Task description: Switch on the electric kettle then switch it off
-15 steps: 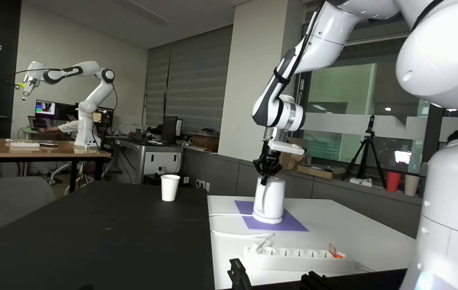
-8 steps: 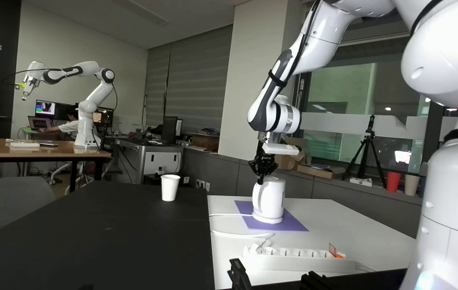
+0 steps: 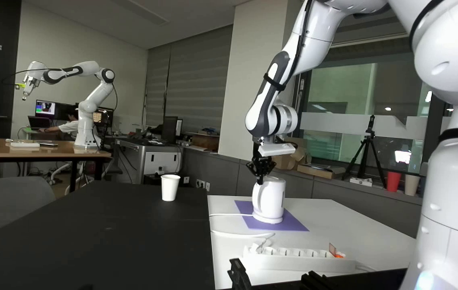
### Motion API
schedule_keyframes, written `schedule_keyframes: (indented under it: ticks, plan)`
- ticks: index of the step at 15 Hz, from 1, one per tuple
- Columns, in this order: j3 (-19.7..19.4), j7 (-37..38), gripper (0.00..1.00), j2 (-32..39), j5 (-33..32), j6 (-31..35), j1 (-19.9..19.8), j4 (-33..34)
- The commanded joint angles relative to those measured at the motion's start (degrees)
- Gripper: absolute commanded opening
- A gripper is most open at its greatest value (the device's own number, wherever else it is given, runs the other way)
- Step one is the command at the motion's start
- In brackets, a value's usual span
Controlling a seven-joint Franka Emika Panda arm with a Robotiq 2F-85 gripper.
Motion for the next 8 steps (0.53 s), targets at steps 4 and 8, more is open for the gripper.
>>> schedule_keyframes:
  ticks: [4,8]
  plan:
    - [-6.47,8.45,0.0,6.17,-8.3,-1.03,4.64,2.58]
    - [-9.91,13.65,0.0,8.06,-13.79,-0.92,8.81,3.42]
